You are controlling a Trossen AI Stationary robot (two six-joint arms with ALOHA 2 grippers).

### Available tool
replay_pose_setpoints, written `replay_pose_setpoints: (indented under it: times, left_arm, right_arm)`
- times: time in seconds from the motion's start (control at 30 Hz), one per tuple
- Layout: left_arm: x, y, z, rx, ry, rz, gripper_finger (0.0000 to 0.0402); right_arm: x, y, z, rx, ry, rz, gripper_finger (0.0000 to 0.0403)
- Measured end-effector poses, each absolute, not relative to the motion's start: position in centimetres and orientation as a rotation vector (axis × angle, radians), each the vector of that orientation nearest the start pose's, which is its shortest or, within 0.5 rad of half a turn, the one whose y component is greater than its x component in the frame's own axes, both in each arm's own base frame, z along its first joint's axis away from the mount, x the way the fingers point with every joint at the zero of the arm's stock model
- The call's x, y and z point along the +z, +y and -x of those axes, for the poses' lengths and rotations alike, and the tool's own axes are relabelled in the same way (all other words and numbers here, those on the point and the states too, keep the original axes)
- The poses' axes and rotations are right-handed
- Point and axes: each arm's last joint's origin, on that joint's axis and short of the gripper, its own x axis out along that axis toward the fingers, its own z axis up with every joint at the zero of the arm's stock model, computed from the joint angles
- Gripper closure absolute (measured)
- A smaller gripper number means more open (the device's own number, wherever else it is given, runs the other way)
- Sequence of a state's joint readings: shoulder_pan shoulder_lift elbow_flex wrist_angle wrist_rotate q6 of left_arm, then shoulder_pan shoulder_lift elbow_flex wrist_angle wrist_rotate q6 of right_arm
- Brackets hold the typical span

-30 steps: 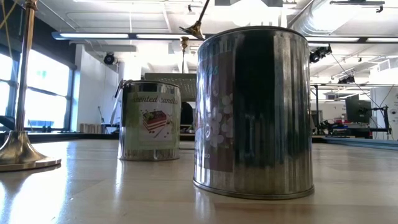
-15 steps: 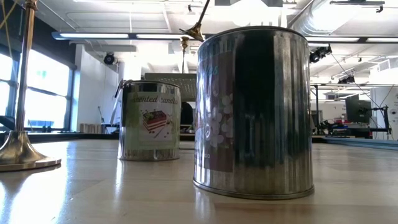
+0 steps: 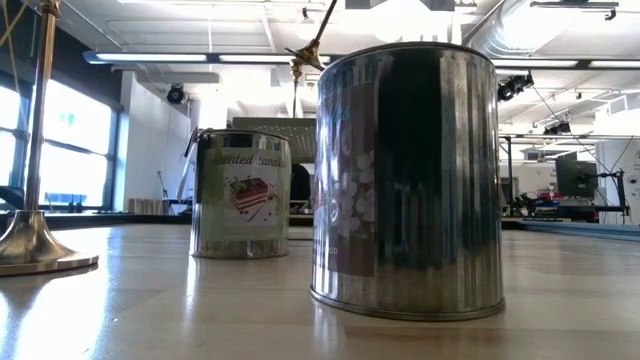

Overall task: Pick & Place candle stick holders
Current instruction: Put the right gold candle holder on the shelf aligned with the other gold candle holder

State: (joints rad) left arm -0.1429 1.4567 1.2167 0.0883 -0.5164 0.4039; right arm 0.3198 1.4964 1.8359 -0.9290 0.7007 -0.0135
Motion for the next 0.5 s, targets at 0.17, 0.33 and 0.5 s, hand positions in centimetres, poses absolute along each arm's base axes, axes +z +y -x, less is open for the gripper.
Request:
replay_pose_setpoints:
  times: [0.17, 0.33, 0.5]
  left_arm:
    - [35.7, -2.8, -32.6, 0.436, 0.197, -0.312, 0.0390]
    - [38.2, -2.0, -30.6, 0.448, 0.102, -0.244, 0.0390]
    - [41.0, -0.5, -27.5, 0.492, 0.010, -0.177, 0.0390]
  right_arm:
    - [47.7, 7.6, -25.1, -0.479, 0.406, 0.340, 0.0096]
    - [49.5, 7.6, -21.9, -0.516, 0.322, 0.303, 0.0096]
    - [50.4, 7.4, -18.9, -0.467, 0.284, 0.217, 0.0096]
